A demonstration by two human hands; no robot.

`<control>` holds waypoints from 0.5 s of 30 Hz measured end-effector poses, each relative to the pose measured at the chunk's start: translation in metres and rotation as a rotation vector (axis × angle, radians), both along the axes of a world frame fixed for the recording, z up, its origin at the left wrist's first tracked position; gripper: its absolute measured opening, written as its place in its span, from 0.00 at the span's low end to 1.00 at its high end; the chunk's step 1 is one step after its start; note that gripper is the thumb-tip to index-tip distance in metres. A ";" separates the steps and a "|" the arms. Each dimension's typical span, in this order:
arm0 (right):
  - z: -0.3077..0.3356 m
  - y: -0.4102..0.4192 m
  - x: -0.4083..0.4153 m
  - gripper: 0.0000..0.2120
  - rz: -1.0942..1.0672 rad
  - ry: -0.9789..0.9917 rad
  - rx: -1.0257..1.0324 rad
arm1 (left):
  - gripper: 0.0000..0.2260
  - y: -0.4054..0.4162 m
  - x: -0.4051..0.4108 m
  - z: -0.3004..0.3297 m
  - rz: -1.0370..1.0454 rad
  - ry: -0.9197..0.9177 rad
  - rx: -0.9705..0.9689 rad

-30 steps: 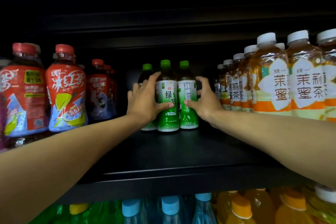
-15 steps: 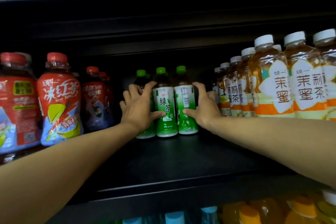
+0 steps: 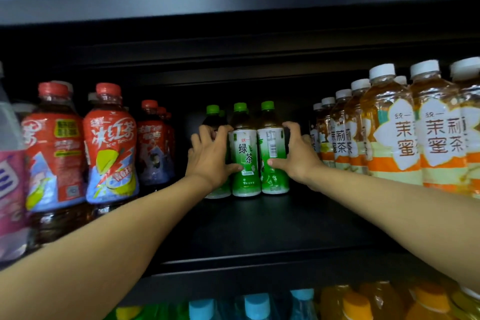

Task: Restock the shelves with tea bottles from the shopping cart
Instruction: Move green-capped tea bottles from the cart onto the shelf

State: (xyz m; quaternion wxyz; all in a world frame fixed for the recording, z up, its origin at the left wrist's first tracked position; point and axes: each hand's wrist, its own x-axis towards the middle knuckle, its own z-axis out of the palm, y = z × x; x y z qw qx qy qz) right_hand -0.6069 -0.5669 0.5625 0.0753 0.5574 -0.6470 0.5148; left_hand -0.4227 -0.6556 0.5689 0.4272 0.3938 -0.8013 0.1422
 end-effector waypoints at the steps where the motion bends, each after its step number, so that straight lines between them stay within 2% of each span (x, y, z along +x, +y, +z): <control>1: 0.003 0.007 0.002 0.43 -0.005 0.042 0.000 | 0.41 0.002 0.005 0.003 0.009 -0.038 0.014; 8: 0.007 0.067 0.017 0.31 -0.075 0.404 0.158 | 0.30 0.035 0.030 0.007 0.092 -0.306 0.075; 11: 0.001 0.089 0.030 0.32 -0.088 0.416 0.227 | 0.31 0.057 0.039 0.000 0.055 -0.372 0.113; 15: -0.007 0.117 0.052 0.32 -0.094 0.425 0.301 | 0.32 0.095 0.060 -0.009 -0.032 -0.356 0.182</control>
